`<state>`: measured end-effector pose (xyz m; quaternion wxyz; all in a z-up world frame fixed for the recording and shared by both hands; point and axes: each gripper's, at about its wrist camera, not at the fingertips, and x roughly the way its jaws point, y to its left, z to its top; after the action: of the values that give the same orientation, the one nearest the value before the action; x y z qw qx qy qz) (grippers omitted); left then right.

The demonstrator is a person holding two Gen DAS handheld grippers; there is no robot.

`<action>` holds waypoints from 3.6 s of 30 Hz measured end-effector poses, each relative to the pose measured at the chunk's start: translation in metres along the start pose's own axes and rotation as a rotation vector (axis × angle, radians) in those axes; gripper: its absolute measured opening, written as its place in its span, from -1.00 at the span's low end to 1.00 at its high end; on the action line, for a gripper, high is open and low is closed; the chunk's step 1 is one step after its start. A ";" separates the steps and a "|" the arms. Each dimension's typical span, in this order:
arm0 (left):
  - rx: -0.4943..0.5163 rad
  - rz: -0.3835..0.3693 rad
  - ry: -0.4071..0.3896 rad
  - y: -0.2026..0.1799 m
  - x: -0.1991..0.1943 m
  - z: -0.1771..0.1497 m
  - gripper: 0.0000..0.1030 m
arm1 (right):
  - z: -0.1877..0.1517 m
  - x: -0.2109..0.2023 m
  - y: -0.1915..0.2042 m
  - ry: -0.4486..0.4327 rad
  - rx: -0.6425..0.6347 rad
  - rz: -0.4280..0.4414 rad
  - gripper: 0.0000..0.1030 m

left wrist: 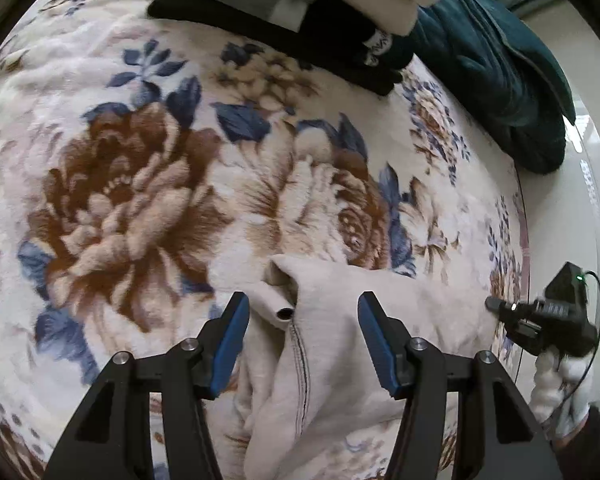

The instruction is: Fold small clothes

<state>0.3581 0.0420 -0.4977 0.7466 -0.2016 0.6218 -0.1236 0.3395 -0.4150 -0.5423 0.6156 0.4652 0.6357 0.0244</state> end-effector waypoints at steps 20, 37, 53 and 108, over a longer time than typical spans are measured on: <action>-0.049 -0.221 0.064 0.021 0.060 0.027 0.22 | 0.012 0.036 -0.014 0.049 -0.190 -0.112 0.24; -0.245 -0.452 0.107 0.062 0.050 0.020 0.24 | 0.011 0.037 -0.002 0.077 -0.238 -0.117 0.39; 0.017 -0.258 0.022 0.011 0.047 0.012 -0.61 | 0.000 0.044 0.006 0.042 -0.274 -0.079 -0.41; 0.136 0.020 -0.157 0.040 -0.075 0.473 0.26 | 0.196 0.098 0.474 -0.323 -0.421 -0.238 0.29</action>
<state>0.8036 0.1793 -0.3813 0.8061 -0.1532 0.5537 -0.1421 0.7817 -0.1919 -0.3782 0.7903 0.2472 0.5605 0.0089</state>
